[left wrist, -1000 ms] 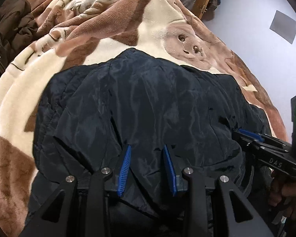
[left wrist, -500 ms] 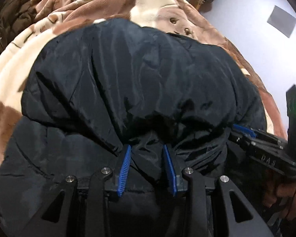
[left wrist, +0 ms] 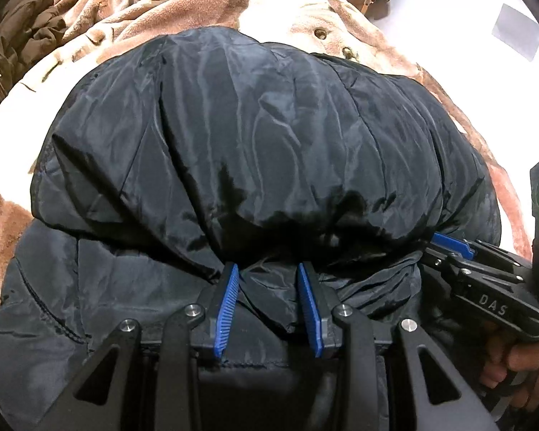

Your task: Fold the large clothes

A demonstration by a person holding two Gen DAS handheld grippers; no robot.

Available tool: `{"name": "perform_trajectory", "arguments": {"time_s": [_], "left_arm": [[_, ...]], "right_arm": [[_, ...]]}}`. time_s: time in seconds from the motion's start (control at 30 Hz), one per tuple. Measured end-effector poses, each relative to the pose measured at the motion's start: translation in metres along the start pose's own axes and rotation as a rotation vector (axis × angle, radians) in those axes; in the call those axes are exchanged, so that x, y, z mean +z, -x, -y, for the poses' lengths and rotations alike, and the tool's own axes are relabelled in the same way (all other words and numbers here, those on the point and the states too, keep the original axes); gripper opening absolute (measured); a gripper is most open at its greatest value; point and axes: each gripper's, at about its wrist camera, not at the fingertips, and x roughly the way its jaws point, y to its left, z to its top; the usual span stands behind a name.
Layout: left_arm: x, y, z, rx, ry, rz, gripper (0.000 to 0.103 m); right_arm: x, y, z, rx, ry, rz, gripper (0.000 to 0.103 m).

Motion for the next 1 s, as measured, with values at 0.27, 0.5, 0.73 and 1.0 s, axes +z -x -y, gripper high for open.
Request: {"name": "perform_trajectory", "arguments": {"time_s": [0.27, 0.5, 0.73, 1.0], "left_arm": [[0.001, 0.026, 0.019, 0.028, -0.018, 0.009, 0.036], [-0.017, 0.071, 0.029, 0.022, -0.044, 0.047, 0.036], [-0.049, 0.124, 0.04, -0.001, -0.065, 0.082, 0.036], [-0.083, 0.166, 0.047, 0.001, -0.081, 0.104, 0.036]], "right_arm": [[-0.009, 0.037, 0.001, -0.005, -0.022, 0.01, 0.036], [-0.028, 0.094, -0.015, -0.035, 0.037, 0.085, 0.036], [-0.053, 0.139, -0.031, -0.044, 0.061, 0.135, 0.036], [-0.092, 0.182, -0.042, -0.048, 0.078, 0.173, 0.036]]}}
